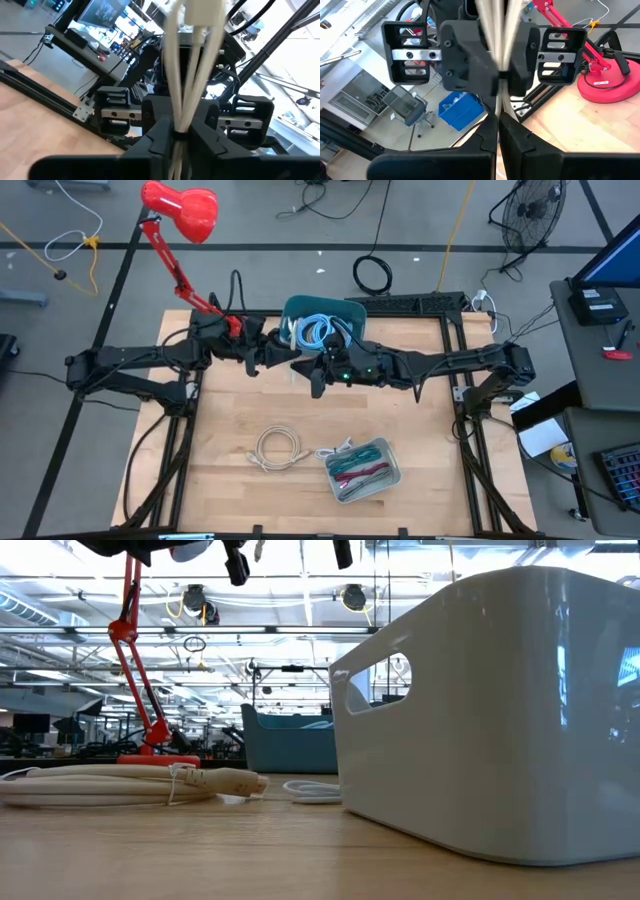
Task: Pick & Place USB Port
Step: Put the brown charger cable into the gray bin
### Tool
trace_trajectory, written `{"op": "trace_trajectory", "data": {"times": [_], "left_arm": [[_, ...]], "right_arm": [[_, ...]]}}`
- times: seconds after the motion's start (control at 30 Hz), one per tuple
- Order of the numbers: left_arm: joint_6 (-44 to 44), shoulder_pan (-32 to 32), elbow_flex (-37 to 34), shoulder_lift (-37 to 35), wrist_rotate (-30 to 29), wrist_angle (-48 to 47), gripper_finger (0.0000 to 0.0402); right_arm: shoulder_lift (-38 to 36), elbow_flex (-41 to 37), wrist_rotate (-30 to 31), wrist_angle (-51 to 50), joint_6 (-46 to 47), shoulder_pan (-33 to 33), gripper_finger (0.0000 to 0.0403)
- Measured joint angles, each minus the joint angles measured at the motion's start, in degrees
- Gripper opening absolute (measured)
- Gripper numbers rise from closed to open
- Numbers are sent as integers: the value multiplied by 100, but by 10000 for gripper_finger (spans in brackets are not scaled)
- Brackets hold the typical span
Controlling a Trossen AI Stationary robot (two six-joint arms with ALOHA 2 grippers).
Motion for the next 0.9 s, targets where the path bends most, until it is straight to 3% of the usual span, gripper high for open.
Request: {"op": "trace_trajectory", "data": {"times": [0.43,0.6,0.9], "left_arm": [[-154,98,4,-11,238,34,31],[-244,171,4,-52,298,-47,31],[-458,336,2,-120,504,-39,30]], "right_arm": [[-148,-2,-3,6,-328,70,7],[-419,-11,-276,53,-322,70,53],[-1167,-2,-244,-132,-390,193,153]]}}
